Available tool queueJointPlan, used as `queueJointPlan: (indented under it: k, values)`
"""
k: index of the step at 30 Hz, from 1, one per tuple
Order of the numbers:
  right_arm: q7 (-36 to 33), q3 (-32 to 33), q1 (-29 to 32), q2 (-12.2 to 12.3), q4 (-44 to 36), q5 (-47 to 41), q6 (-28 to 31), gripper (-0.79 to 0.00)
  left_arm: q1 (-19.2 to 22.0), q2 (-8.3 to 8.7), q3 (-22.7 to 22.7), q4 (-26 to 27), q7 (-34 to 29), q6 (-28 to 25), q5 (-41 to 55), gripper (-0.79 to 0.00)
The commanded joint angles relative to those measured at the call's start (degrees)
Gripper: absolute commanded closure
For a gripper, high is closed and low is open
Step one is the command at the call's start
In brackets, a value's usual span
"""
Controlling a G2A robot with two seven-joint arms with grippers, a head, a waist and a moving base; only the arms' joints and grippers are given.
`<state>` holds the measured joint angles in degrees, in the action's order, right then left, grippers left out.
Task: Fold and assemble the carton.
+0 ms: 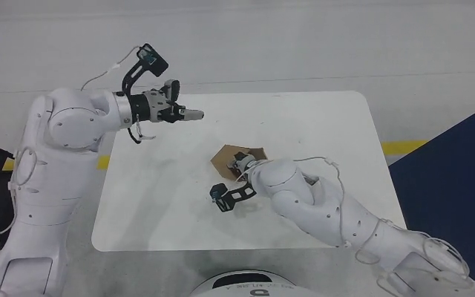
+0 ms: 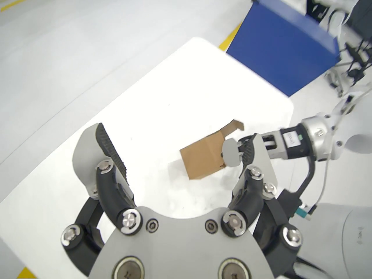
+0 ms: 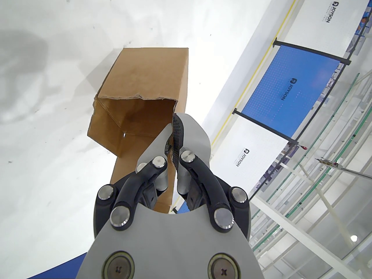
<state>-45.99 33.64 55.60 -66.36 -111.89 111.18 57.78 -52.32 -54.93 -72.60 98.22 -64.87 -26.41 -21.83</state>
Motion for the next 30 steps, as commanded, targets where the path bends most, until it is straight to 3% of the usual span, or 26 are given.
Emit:
queueJointPlan:
  k: [1, 8, 16, 21, 28, 29, 30]
  values:
    - [0.11, -2.14, -0.38, 0.57, -0.52, 1.52, 0.22, 0.000, 2.70, -0.24, 3.64, -1.21, -4.55, -0.57, -2.65, -0.785]
    - [-0.29, -7.21, -5.62, 2.93, -1.10, 0.28, 0.22, 0.000, 13.59, -3.29, 19.07, -9.65, -9.18, -1.99, -8.09, -0.785]
    - [-0.29, -13.14, -14.96, 4.24, 0.24, -5.22, 0.22, 0.000, 19.67, -8.17, 33.53, -18.68, -6.12, -3.38, -9.27, -0.785]
    - [-0.30, -17.64, -21.49, 3.83, 2.66, -10.46, 0.22, 0.000, 22.58, -11.26, 39.65, -23.77, -4.50, -2.39, -10.36, -0.785]
    - [-0.37, -21.77, -27.08, 3.04, 4.92, -15.59, 0.14, 0.000, 25.43, -14.26, 43.89, -29.12, -4.66, -1.87, -10.01, -0.785]
    - [-0.61, -22.05, -27.55, 3.01, 4.97, -16.13, -0.09, -0.117, 25.70, -14.52, 44.17, -29.83, -4.66, -1.47, -10.29, -0.785]
    - [-1.01, -22.30, -27.92, 3.01, 4.83, -16.71, -0.49, -0.305, 25.87, -14.75, 44.37, -30.42, -4.59, -1.20, -10.32, -0.785]
